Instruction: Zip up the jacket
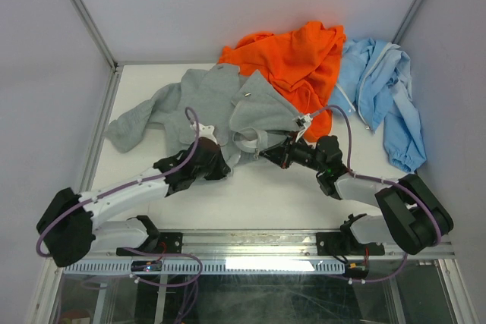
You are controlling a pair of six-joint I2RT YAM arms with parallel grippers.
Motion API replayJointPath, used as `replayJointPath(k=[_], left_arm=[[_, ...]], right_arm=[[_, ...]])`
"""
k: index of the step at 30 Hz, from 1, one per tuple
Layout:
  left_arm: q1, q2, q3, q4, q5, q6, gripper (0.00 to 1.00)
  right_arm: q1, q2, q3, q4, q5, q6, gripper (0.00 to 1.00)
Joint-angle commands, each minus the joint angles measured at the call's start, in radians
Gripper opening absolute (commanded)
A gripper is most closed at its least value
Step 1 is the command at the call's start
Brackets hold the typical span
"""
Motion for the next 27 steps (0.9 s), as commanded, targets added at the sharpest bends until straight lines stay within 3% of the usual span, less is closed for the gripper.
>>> replayJointPath(k=[1,13,16,23,27], left_arm=[[0.036,-0.160,-0.076,0.285,0.083,-0.008,0.00],[0.089,-0.424,-0.297,0.726,0.179,0.042,0.00],[0.091,-0.459,-0.343,0.852,0.242,0.039,0.00],[0.099,-0.671,-0.381,0.724,0.058,0.076,0.00],[0.099,-0.665,-0.435,0.852,0.075,0.063,0.00]], right_arm=[[0.019,-0.021,0.044,0.020,0.006,0.030,0.00],[0.048,0.026,0.118,0.062,-0.164,0.131,0.00],[0.043,0.054,0.135,0.062,-0.128,0.186,0.00],[-0.056,-0.024,0.156,-0.133,-0.039,0.194,0.00],[-0.034,-0.022,0.212,-0.161,-0.039,0.194,0.00]])
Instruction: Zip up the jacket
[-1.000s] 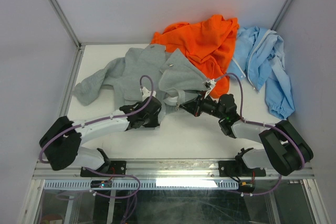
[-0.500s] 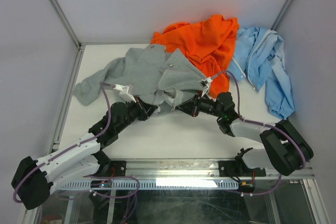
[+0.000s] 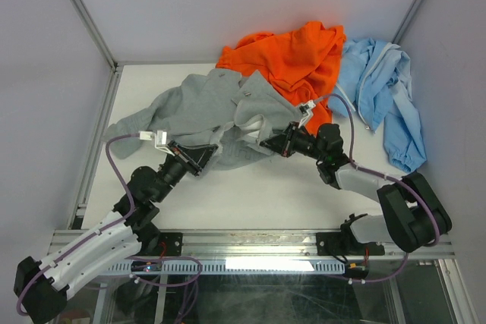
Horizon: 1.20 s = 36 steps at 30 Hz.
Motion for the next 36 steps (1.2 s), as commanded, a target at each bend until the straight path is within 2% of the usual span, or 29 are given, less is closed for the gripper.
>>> replayJointPath(k=[1,6,7,8,9,15,18,24,36], left_arm=[[0.001,0.024,-0.052,0.217,0.002,0.009,0.00],[0.001,0.163,-0.092,0.450,0.076,0.040,0.00],[0.000,0.184,-0.091,0.472,0.088,0.055,0.00],[0.001,0.201,-0.089,0.489,0.104,0.070,0.00],[0.001,0.214,-0.087,0.503,0.115,0.086,0.00],[0.001,0.286,-0.098,0.594,0.141,0.123,0.00],[0.001,0.307,-0.110,0.645,0.152,0.124,0.00],[0.002,0.315,-0.122,0.694,0.169,0.132,0.00],[0.001,0.317,-0.125,0.708,0.170,0.124,0.00]], right_arm=[[0.033,-0.035,0.092,-0.017,0.018,0.009,0.00],[0.096,-0.047,0.092,0.063,0.018,0.009,0.00],[0.105,-0.048,0.089,0.083,0.018,0.009,0.00],[0.116,-0.048,0.090,0.100,-0.129,-0.039,0.00],[0.125,-0.046,0.091,0.108,-0.182,-0.040,0.00],[0.190,-0.021,0.092,0.184,-0.210,-0.034,0.00],[0.198,0.003,0.068,0.300,-0.201,0.024,0.00],[0.219,0.056,0.072,0.391,-0.196,0.072,0.00],[0.233,0.076,0.048,0.447,-0.137,0.092,0.00]])
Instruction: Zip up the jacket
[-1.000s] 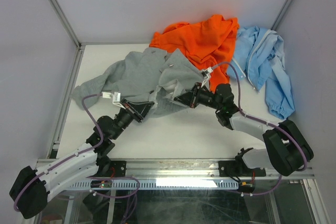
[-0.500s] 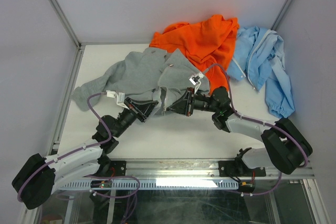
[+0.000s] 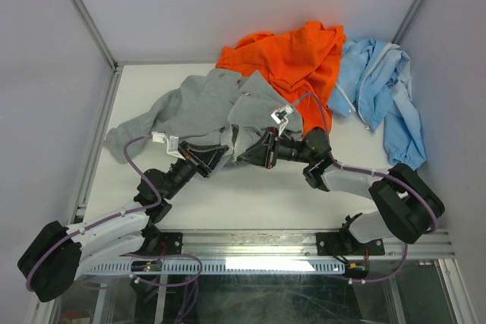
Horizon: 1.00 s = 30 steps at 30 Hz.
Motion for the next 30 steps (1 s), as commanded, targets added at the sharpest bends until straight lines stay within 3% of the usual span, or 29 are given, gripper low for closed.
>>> replayJointPath(k=[1,23,30], left_arm=[[0.002,-0.005,-0.004,0.115,0.039,0.008,0.00],[-0.001,0.005,0.000,0.094,0.059,0.001,0.00],[-0.007,-0.035,0.008,-0.009,0.043,0.058,0.00]], right_arm=[[0.011,0.000,-0.005,0.126,0.022,0.025,0.00],[0.015,0.041,-0.016,0.229,0.107,0.112,0.00],[0.015,0.006,0.011,0.096,0.142,0.111,0.00]])
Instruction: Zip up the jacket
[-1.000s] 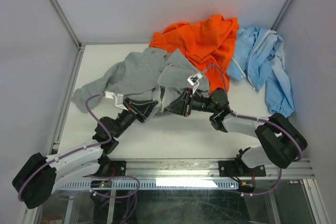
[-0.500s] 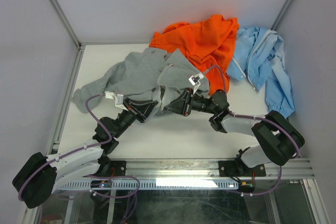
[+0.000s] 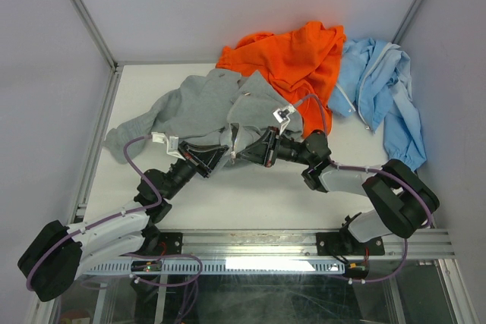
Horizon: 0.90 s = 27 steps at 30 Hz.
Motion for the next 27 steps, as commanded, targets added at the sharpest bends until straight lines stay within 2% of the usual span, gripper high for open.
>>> replayJointPath(k=[1,6,17,27], left_arm=[[-0.012,-0.047,0.016,-0.036,0.031,0.063,0.00],[-0.026,-0.085,0.036,-0.137,-0.004,0.121,0.00],[-0.045,-0.062,0.048,-0.156,-0.018,0.095,0.00],[-0.050,-0.086,0.023,-0.210,0.048,0.013,0.00]], right_arm=[[0.007,-0.050,0.032,-0.059,0.068,-0.002,0.00],[0.008,-0.113,0.058,-0.237,0.100,-0.073,0.00],[0.018,-0.127,0.086,-0.248,0.075,-0.080,0.00],[0.002,-0.112,0.108,-0.245,0.122,-0.096,0.00]])
